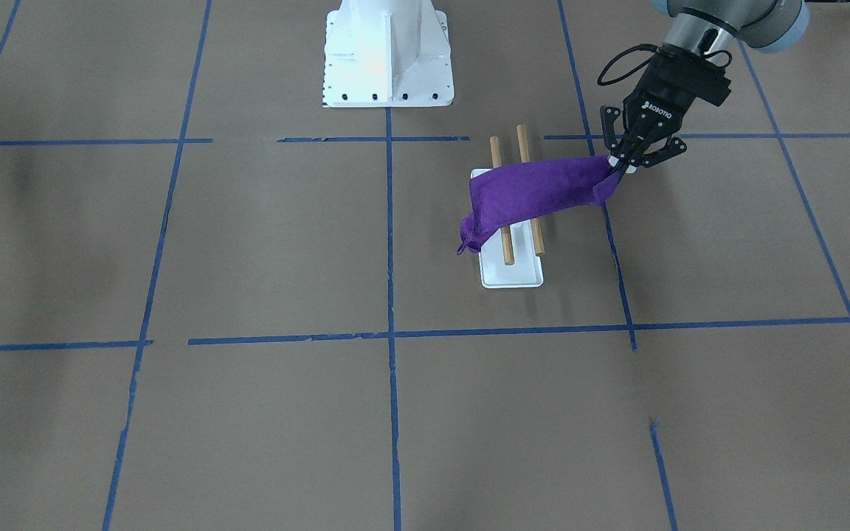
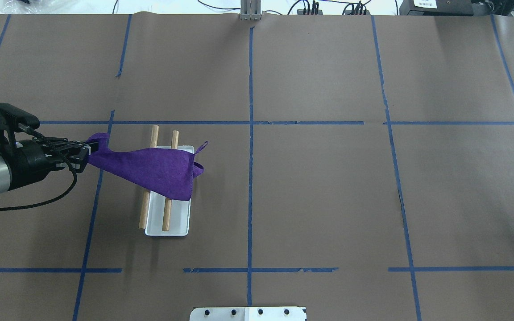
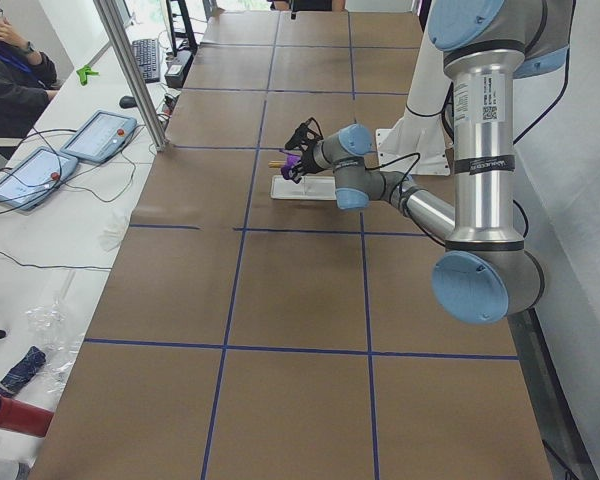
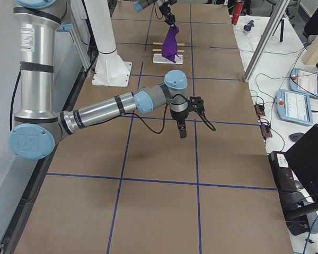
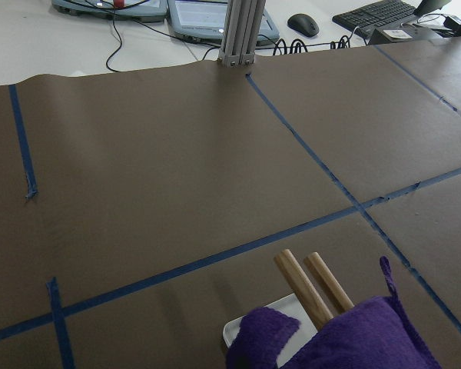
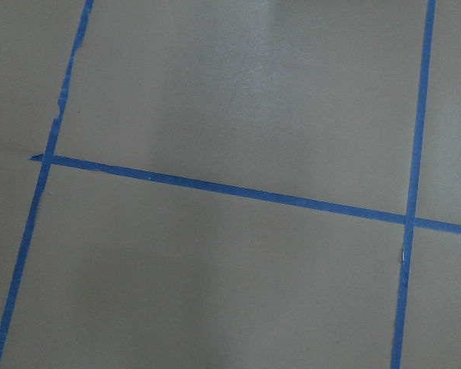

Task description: Hang towel on rack

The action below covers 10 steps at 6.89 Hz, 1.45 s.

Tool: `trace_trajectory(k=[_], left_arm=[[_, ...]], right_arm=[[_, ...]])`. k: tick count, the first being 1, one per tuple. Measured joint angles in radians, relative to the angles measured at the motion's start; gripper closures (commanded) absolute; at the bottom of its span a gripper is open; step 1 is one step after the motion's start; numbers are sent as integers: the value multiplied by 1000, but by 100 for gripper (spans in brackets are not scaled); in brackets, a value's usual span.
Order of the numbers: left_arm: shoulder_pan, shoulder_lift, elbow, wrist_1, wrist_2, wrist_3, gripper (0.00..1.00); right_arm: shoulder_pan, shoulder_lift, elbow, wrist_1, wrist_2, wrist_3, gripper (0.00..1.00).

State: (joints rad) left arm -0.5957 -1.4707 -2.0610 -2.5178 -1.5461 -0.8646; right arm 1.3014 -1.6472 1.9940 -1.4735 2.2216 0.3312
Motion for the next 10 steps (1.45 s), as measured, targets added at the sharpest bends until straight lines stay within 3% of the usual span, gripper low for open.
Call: trace_trajectory(k=[3,6,8,10], left_arm=[[-4,8,55,2,3,-7,0],[-60,98,72,14,-52,15,0],[-191,159,117,24,-123,175,0],[-412,155,222,89,-229,455,0]], right_arm=[[1,-6,-17,10,-2,-1,0],[-1,8,-96,23,-13,7,0],[1,16,-175,25,-28,0,0],[5,18,-207,25,-70,-10,0]])
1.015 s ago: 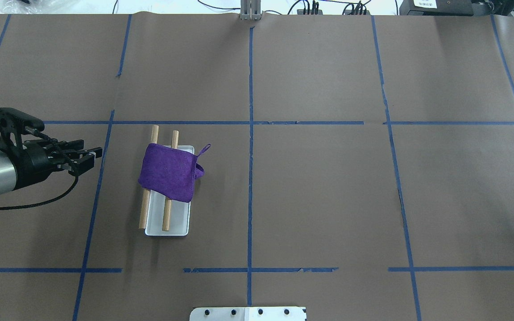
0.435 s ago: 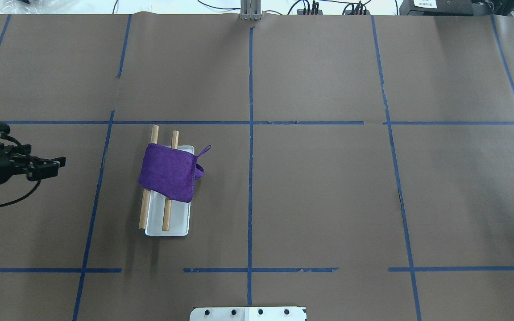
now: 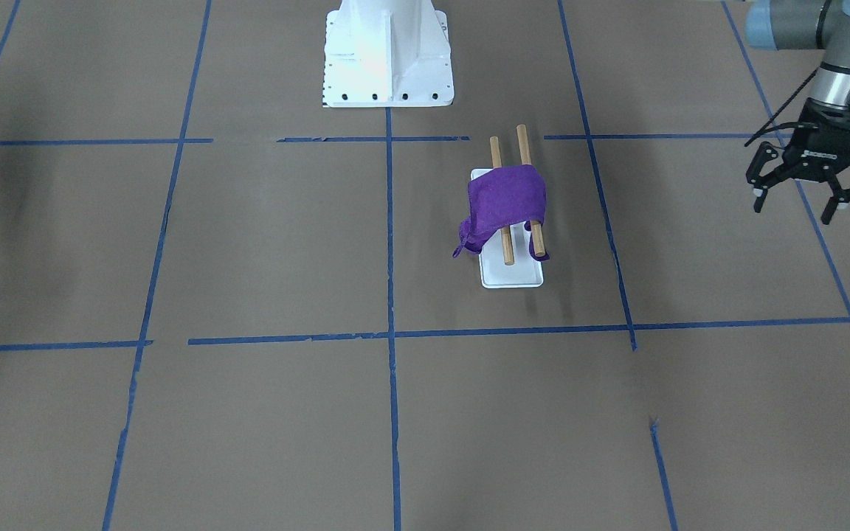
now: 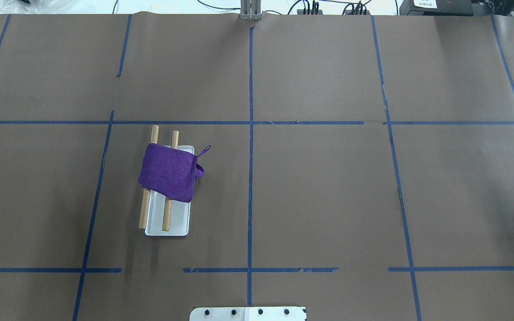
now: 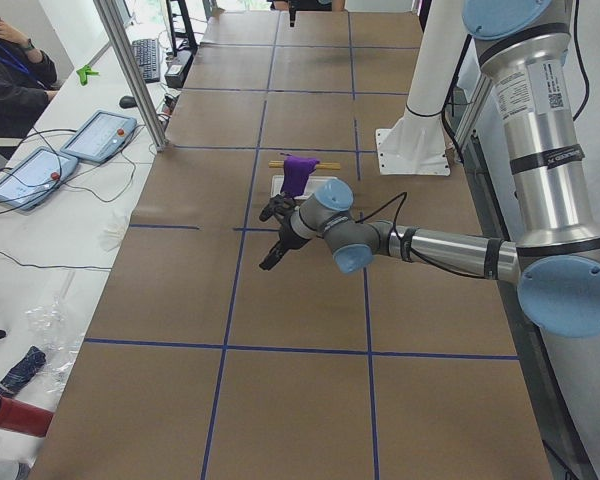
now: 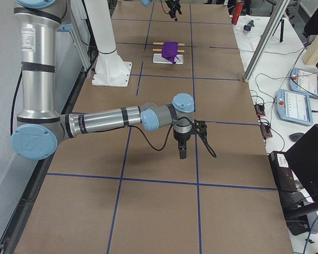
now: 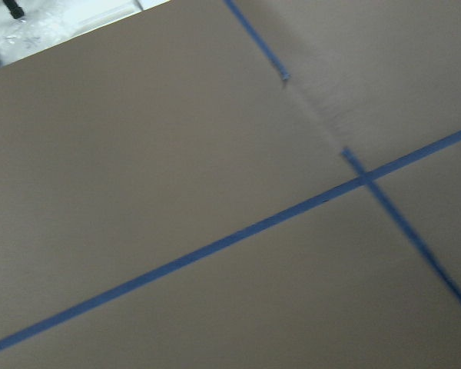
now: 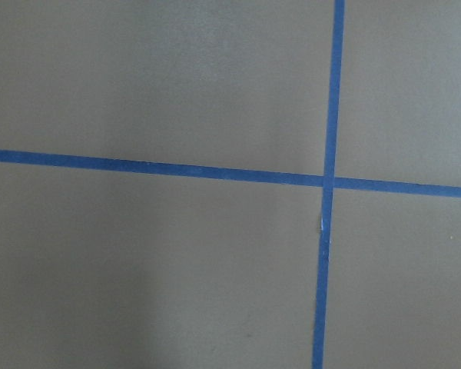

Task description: Hang towel on rack

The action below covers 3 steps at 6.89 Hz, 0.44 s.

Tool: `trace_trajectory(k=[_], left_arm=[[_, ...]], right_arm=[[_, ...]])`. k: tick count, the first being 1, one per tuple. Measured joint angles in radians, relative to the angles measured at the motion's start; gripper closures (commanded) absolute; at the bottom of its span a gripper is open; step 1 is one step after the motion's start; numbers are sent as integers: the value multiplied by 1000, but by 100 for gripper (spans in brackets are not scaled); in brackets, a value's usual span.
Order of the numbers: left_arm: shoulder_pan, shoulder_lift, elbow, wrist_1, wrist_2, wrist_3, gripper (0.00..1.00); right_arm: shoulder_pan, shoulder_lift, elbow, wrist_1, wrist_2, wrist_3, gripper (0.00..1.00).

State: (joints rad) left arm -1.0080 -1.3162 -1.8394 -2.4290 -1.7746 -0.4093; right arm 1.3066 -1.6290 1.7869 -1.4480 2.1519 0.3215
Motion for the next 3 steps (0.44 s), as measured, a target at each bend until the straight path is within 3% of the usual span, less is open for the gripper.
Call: trace_trajectory(k=[2,3], left_arm=[[-184,-105,55,258,-131,215,0],[-259,-181,62,437,-164,316,0]], right_arm=[[35,-1,-20,-3,19,-13,0],[79,-1,-46,-4,76,-71,0]])
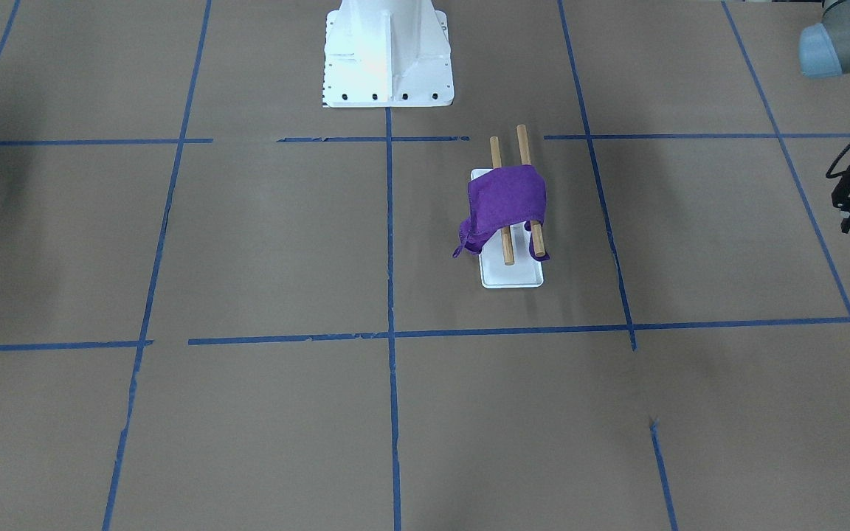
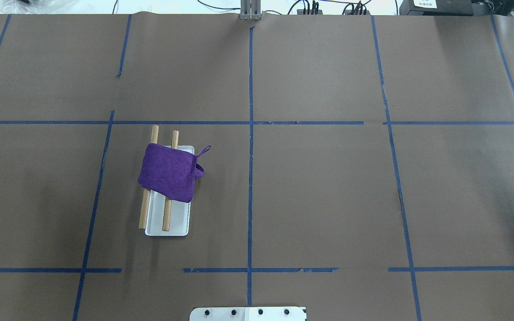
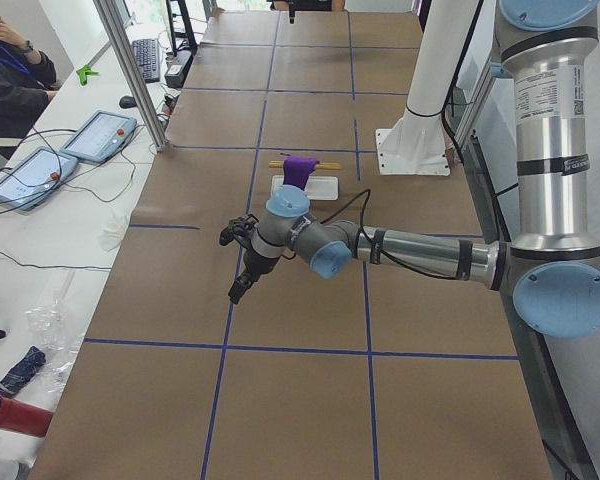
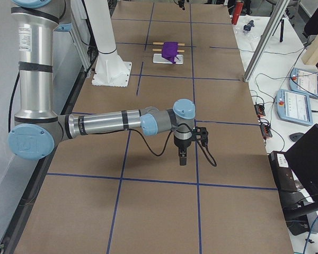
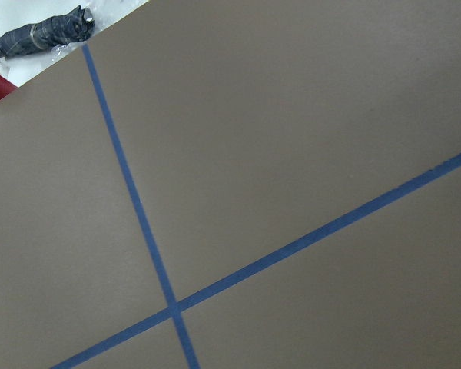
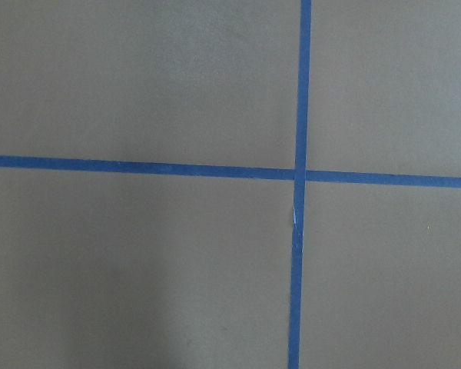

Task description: Hang towel on rack

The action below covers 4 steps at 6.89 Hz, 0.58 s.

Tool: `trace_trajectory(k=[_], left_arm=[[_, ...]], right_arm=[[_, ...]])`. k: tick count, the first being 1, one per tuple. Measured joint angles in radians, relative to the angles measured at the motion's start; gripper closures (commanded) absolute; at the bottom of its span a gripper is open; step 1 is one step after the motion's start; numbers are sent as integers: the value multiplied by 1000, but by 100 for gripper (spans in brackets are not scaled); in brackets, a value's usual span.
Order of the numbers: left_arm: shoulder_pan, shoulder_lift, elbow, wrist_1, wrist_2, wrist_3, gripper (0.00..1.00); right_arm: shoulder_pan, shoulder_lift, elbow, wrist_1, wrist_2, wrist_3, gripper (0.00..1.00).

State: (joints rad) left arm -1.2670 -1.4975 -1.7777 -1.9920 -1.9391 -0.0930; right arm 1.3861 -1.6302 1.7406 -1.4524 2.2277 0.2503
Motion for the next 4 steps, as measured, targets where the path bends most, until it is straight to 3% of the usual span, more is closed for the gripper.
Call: trace_trajectory(k=[2,4], left_arm=[[-129,-115,37,276,-95,120,0],[-240,-130,147,346,-280,186,0]], right_arm=[[81,-1,-58,-2,100,-140,0],[131,-8,-76,-8,128,-171,0]])
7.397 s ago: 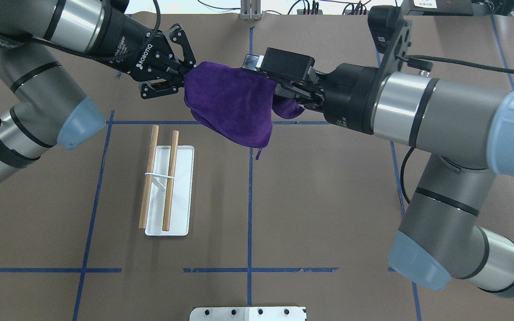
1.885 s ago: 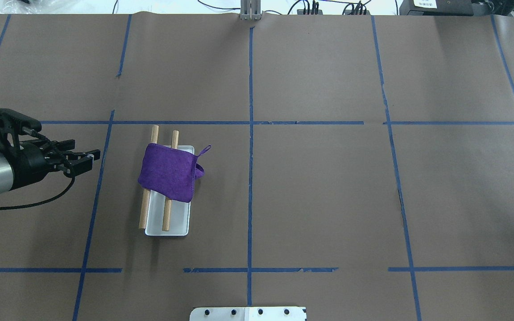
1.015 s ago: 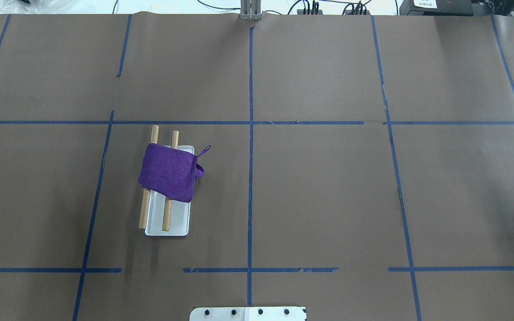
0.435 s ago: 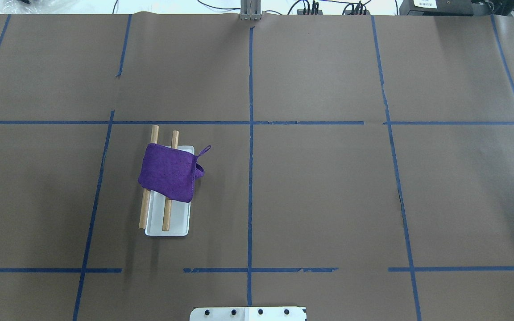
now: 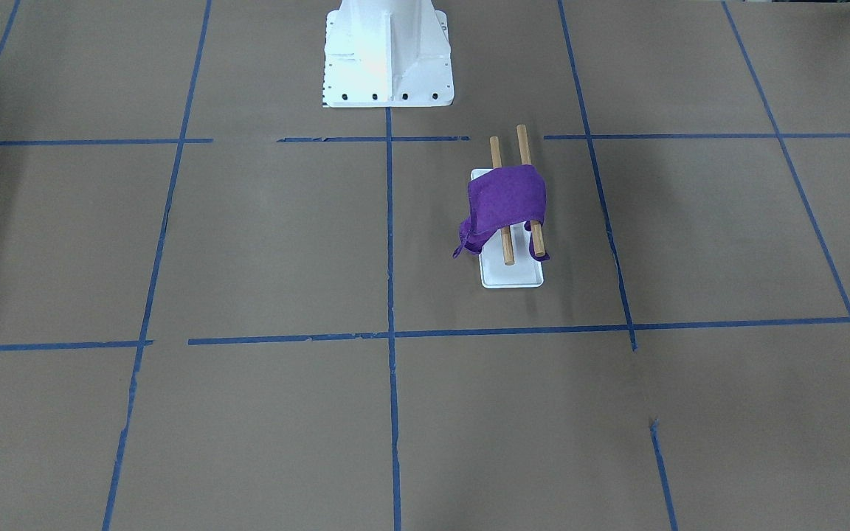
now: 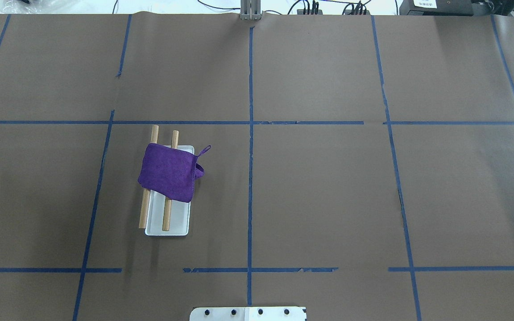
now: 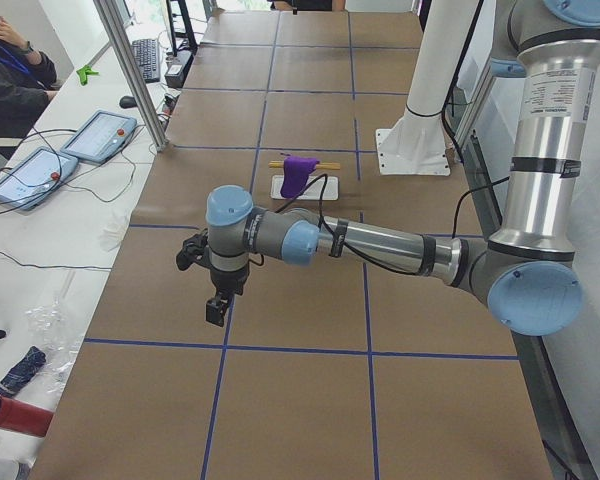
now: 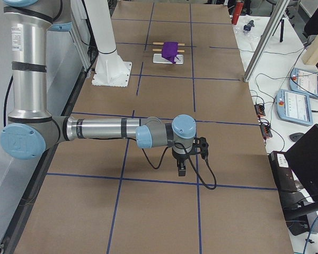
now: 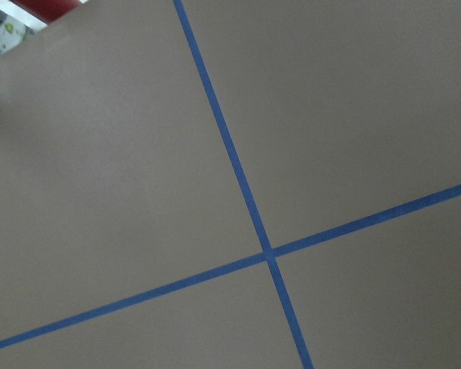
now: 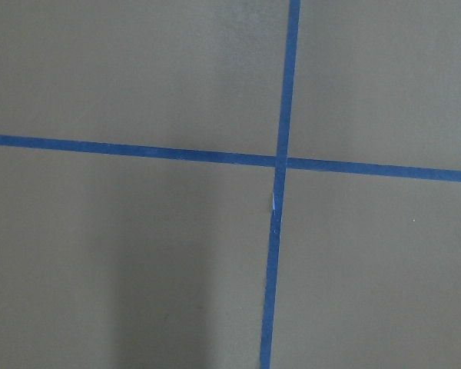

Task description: Hang towel on rack

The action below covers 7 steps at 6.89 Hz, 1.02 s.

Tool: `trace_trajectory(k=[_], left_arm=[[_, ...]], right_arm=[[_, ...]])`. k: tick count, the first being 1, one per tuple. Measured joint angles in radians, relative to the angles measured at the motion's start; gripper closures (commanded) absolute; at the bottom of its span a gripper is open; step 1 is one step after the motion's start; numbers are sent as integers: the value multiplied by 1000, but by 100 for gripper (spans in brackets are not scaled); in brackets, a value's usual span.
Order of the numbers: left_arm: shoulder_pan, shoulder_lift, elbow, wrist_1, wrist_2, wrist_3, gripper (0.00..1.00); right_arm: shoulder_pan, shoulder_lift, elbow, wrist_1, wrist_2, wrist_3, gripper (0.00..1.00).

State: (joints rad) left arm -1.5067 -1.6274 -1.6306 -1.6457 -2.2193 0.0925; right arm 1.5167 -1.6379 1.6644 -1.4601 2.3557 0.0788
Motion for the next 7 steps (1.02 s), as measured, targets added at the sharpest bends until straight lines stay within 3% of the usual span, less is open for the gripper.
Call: trace_trajectory(k=[2,7], left_arm=[[-38,9,59,10,-55,3,0],[-79,11,63,68,-80,-2,0]], right_arm=[[22,-18,-9,-9,5,-3,0],[63,-43,-11,-80,63,-5,0]])
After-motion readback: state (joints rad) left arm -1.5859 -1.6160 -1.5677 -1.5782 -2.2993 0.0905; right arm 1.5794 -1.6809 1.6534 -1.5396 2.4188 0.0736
